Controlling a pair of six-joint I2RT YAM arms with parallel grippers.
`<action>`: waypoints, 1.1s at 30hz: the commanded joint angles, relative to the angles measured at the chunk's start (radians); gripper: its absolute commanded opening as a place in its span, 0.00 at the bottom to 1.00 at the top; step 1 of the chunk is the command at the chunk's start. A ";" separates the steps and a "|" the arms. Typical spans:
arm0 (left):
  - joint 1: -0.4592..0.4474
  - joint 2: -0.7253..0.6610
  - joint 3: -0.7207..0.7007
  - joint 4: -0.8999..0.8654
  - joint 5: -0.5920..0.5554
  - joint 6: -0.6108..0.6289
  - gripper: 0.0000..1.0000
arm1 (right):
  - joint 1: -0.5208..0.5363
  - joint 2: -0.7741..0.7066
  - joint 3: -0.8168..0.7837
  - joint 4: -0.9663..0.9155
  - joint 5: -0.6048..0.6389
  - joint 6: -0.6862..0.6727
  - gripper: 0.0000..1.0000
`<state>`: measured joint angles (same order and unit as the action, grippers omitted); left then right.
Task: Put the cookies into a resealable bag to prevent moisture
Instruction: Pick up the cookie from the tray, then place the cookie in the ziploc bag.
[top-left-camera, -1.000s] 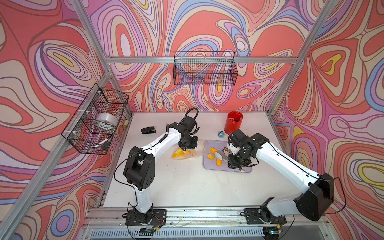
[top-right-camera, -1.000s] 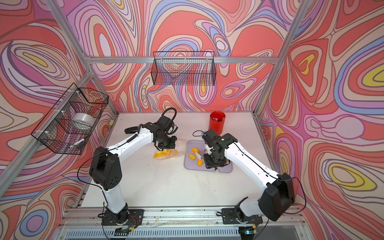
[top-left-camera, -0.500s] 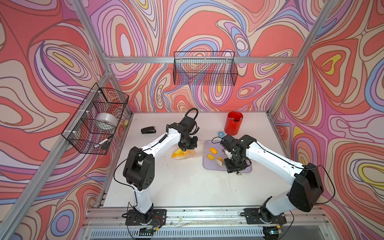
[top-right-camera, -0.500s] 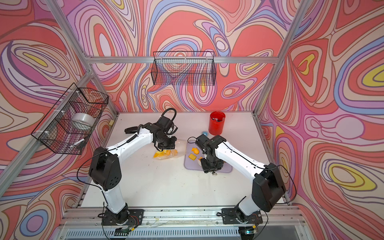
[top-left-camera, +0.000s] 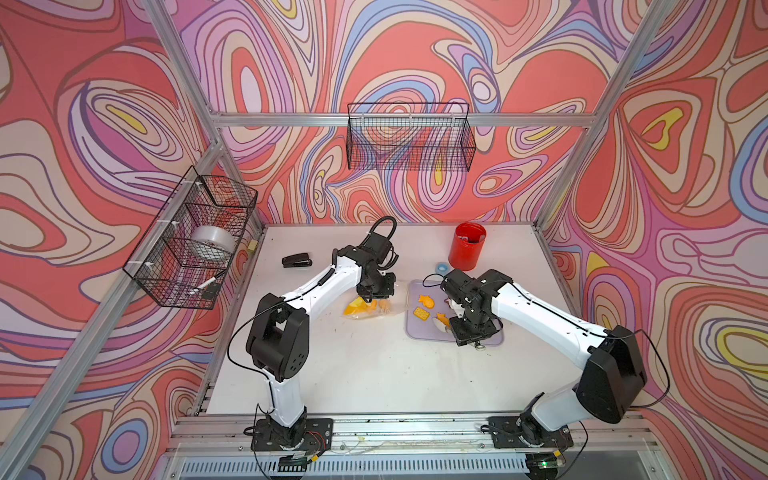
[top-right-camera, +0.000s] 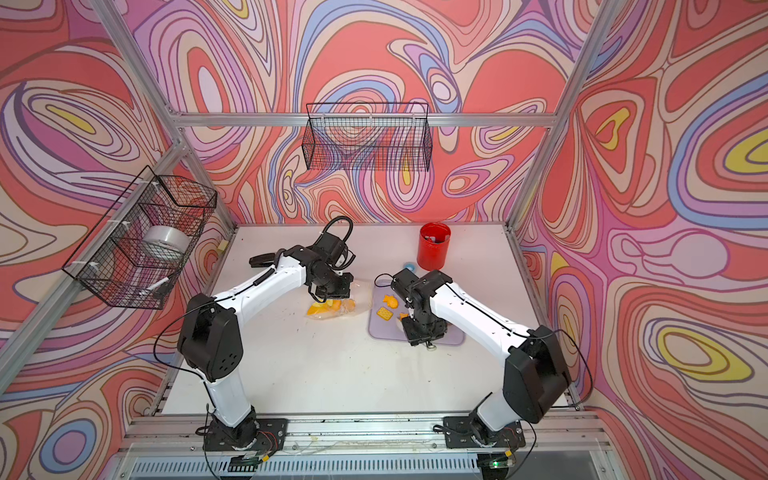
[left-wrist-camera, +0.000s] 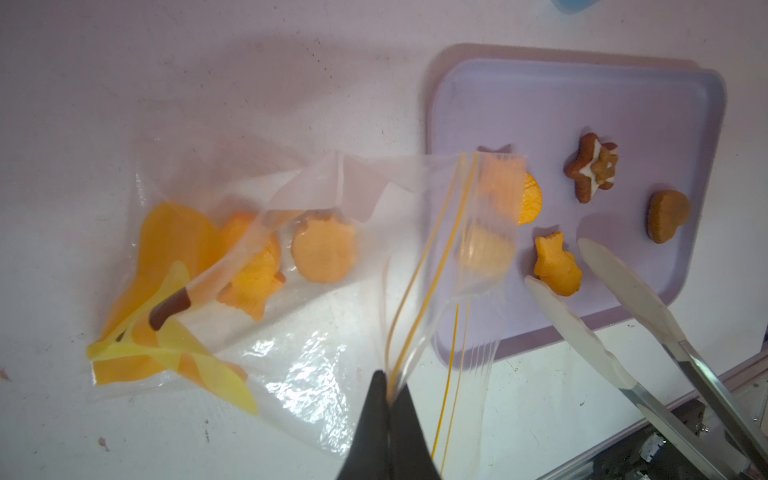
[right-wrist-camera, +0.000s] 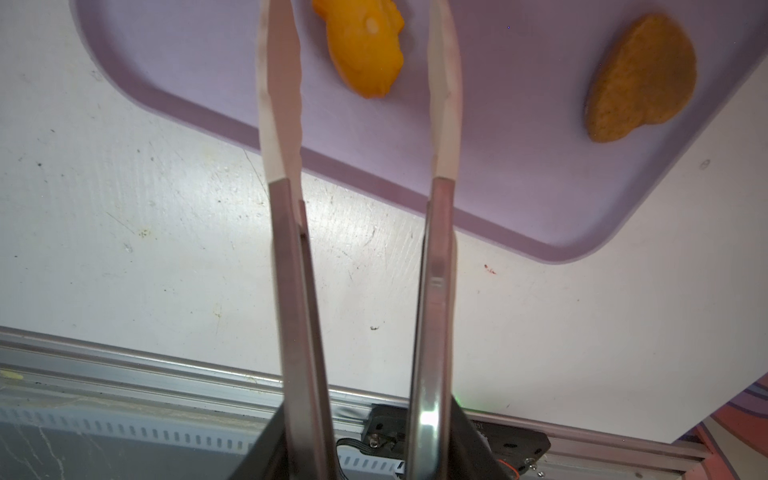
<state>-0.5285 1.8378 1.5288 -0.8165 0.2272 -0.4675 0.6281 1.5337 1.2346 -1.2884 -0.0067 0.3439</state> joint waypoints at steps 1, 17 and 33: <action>0.005 -0.028 -0.003 -0.016 -0.012 0.004 0.00 | 0.002 0.023 -0.010 0.023 -0.031 -0.028 0.43; 0.004 -0.021 -0.001 -0.001 0.030 0.016 0.00 | -0.020 -0.083 0.075 -0.007 0.033 -0.016 0.32; 0.004 -0.017 0.005 0.015 0.074 0.020 0.00 | -0.019 -0.079 0.136 0.210 -0.277 -0.095 0.32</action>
<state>-0.5285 1.8378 1.5288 -0.8101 0.2859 -0.4583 0.6102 1.4292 1.3590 -1.1519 -0.2203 0.2661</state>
